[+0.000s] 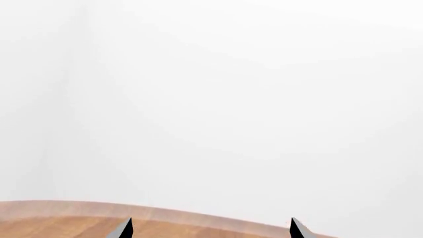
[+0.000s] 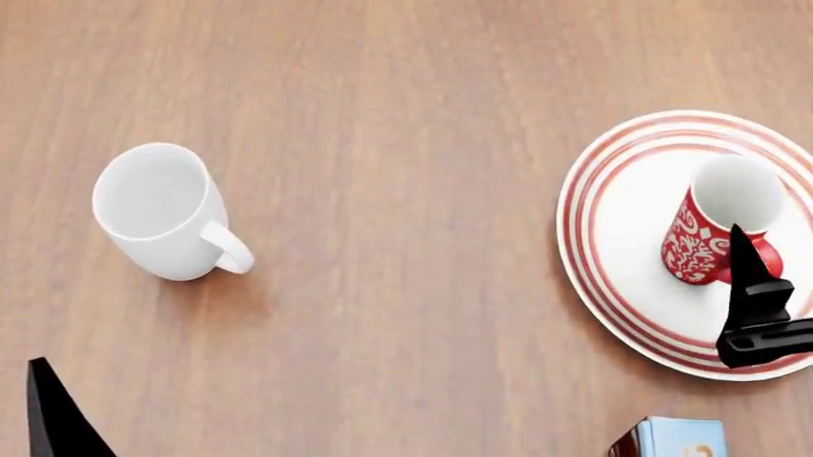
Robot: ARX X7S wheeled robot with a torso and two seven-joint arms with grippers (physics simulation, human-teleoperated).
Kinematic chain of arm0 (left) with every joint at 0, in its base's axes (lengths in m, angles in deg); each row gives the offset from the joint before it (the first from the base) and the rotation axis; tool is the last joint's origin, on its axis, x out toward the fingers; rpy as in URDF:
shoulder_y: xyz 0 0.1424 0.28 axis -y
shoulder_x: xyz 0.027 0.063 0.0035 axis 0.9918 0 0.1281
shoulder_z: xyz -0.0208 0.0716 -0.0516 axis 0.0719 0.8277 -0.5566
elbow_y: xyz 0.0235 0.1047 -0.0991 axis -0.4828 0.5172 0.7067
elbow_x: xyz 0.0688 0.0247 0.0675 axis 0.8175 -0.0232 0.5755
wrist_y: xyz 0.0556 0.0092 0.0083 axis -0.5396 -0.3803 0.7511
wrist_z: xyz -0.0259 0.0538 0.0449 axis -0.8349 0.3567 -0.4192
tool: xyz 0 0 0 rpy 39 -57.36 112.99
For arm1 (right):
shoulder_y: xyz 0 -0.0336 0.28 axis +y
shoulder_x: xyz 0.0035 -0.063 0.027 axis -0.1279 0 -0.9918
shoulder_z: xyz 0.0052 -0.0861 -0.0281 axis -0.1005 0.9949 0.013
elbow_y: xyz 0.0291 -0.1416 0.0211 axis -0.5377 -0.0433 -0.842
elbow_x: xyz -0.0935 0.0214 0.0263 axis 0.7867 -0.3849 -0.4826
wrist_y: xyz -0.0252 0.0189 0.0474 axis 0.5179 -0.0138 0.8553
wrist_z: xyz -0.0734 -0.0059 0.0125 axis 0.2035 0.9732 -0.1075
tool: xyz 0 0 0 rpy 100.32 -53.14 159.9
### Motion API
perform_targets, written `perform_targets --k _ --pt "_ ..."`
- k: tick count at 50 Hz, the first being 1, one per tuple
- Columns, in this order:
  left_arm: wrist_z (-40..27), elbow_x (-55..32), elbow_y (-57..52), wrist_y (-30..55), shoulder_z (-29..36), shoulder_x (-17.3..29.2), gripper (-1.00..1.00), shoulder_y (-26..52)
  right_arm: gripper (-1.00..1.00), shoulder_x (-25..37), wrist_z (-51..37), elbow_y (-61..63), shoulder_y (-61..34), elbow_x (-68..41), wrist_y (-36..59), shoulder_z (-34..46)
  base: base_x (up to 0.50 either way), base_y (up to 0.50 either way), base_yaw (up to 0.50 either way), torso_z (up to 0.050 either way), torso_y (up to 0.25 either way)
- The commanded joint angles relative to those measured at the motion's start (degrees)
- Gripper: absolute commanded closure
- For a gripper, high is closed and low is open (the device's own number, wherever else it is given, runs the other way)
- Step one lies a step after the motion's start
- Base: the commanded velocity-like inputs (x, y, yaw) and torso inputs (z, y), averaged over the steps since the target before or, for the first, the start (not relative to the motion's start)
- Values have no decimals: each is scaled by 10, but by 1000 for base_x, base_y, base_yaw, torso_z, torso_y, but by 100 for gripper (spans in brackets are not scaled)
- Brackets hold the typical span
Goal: Pick up the red mug and put it on the plate
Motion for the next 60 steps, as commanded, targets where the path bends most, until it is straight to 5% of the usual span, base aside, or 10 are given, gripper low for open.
perform_targets --k 1,60 --pt "2 -4 -3 0 0 0 -100 0 -100 41 -23 100 39 -40 10 -37 0 0 0 0 0" --pt "1 -6 -5 0 -1 0 -100 0 -100 126 -79 365 87 -84 21 -111 0 0 0 0 0"
